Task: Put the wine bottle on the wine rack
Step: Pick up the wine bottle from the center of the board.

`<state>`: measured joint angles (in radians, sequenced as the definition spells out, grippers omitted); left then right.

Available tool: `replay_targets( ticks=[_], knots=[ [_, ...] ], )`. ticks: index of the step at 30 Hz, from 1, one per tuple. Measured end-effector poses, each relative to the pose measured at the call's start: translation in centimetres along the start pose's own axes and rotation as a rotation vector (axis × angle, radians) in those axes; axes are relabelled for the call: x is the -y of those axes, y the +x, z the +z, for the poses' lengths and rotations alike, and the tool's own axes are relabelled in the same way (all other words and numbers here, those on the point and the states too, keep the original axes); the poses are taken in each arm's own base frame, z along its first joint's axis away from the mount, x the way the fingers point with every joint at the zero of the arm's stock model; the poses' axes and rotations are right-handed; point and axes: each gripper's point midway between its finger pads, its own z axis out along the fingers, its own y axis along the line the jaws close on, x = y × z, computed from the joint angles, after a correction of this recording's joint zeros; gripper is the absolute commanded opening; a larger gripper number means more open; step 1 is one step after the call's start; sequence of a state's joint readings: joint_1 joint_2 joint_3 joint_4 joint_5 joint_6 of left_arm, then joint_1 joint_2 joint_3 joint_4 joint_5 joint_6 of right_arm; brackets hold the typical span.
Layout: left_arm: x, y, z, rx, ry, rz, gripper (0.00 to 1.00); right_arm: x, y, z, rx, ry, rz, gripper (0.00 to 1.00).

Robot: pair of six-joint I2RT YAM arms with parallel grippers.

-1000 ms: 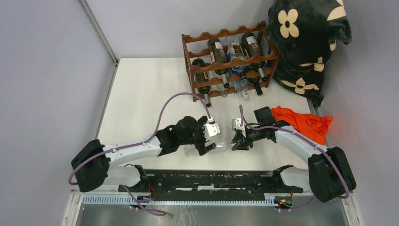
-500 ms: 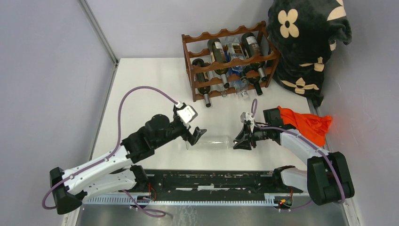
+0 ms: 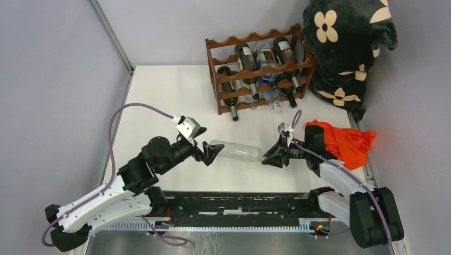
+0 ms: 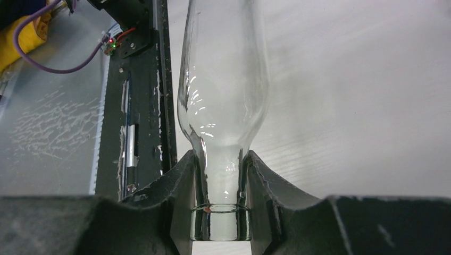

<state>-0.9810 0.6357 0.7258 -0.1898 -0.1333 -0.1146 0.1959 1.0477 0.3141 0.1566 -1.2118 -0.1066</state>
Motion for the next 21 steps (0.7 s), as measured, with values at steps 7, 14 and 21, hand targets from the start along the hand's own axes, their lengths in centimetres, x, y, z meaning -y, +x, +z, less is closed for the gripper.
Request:
replay_targets(
  ticks=[7,14,21],
  knots=[
    [-0.4,0.3,-0.3,-0.012,-0.026,-0.016,1.00,-0.3,0.2,-0.2,-0.026,0.006,0.080,0.00],
    [-0.8,0.5,-0.5,-0.020,-0.045,-0.014,1.00,0.3,-3.0,-0.8,-0.009,0.106,0.070,0.00],
    [-0.9,-0.5,-1.0,-0.019,-0.050,-0.011,1.00,1.8,-6.0,-1.1,0.075,0.229,0.131,0.00]
  ],
)
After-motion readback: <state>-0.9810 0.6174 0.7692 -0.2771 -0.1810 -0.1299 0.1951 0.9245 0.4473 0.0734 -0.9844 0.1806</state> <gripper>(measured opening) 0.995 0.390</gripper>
